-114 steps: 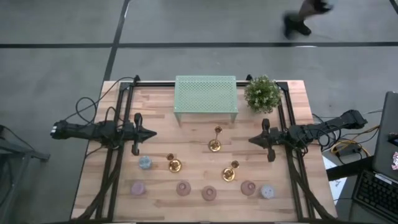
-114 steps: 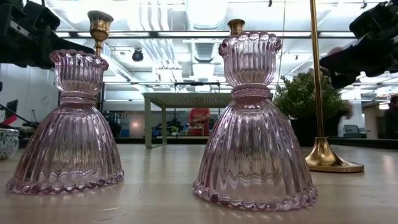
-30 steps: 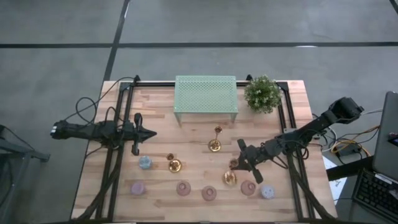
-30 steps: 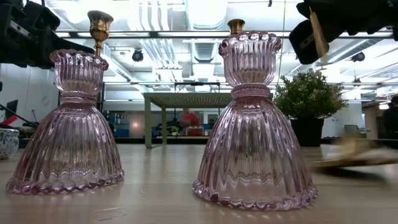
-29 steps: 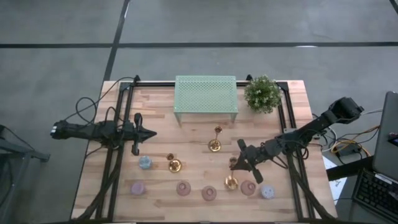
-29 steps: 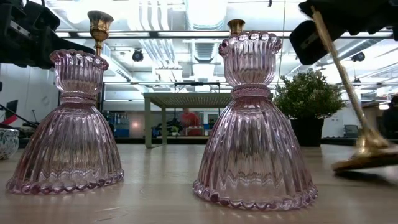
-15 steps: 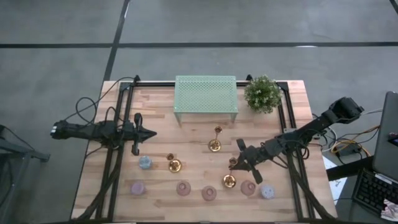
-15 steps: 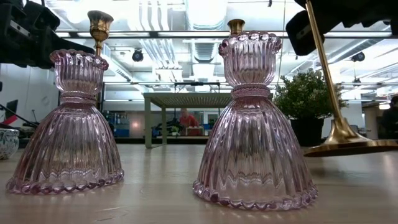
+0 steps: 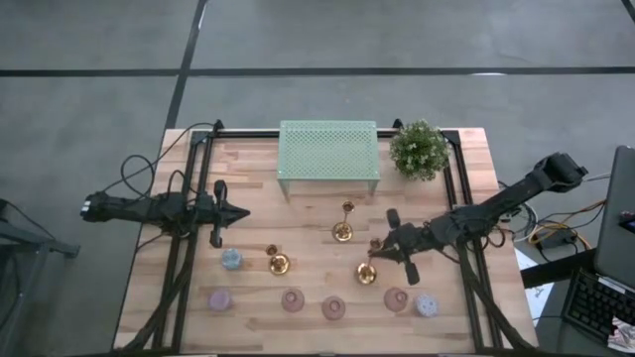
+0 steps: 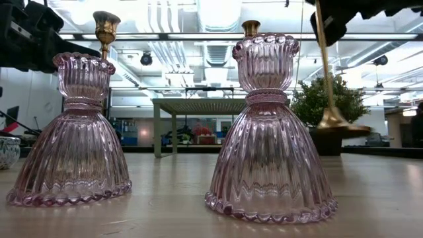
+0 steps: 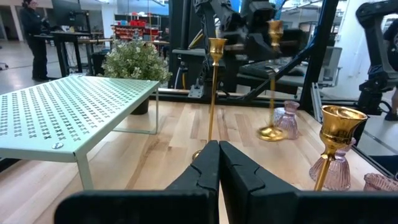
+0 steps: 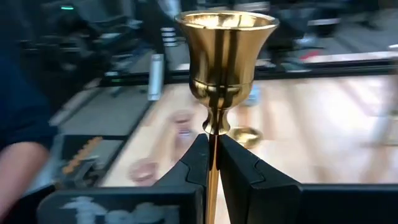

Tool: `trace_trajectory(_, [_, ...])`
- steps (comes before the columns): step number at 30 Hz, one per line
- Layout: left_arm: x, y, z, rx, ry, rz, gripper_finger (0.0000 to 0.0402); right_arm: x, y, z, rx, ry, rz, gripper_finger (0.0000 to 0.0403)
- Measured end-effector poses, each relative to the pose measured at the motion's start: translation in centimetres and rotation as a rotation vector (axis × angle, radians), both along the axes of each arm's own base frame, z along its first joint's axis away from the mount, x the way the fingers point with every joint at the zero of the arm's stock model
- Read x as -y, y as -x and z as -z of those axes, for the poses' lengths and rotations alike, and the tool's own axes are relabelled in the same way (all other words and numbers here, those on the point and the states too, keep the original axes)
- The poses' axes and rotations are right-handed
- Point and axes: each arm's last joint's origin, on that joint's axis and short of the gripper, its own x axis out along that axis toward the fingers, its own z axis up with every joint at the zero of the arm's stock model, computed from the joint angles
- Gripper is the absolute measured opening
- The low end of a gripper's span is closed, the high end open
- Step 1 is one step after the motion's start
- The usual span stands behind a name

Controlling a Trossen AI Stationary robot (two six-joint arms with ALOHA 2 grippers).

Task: Pick & Place candle stick holders
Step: Put the bottom gold candle holder on the shelf

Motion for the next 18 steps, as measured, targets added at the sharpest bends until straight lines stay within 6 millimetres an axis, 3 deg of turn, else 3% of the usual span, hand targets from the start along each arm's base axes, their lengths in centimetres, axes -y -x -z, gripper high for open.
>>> trace_trajectory(9, [0.0,0.0,0.0,0.000,0.000,0.000,0.0010,2.2,2.5,-4.8,0.154,0.062,0.218,0.0018])
trace_trajectory(13, [0.0,0.0,0.0,0.000,0.000,0.000,0.0010,3.5,2.6,-6.6,0.203,0.076,0.292,0.0018])
trace_trajectory(18, [0.0,0.0,0.0,0.000,0.000,0.000,0.0010,5.5,2.2,-7.4,0.143,0.148,0.476,0.0018])
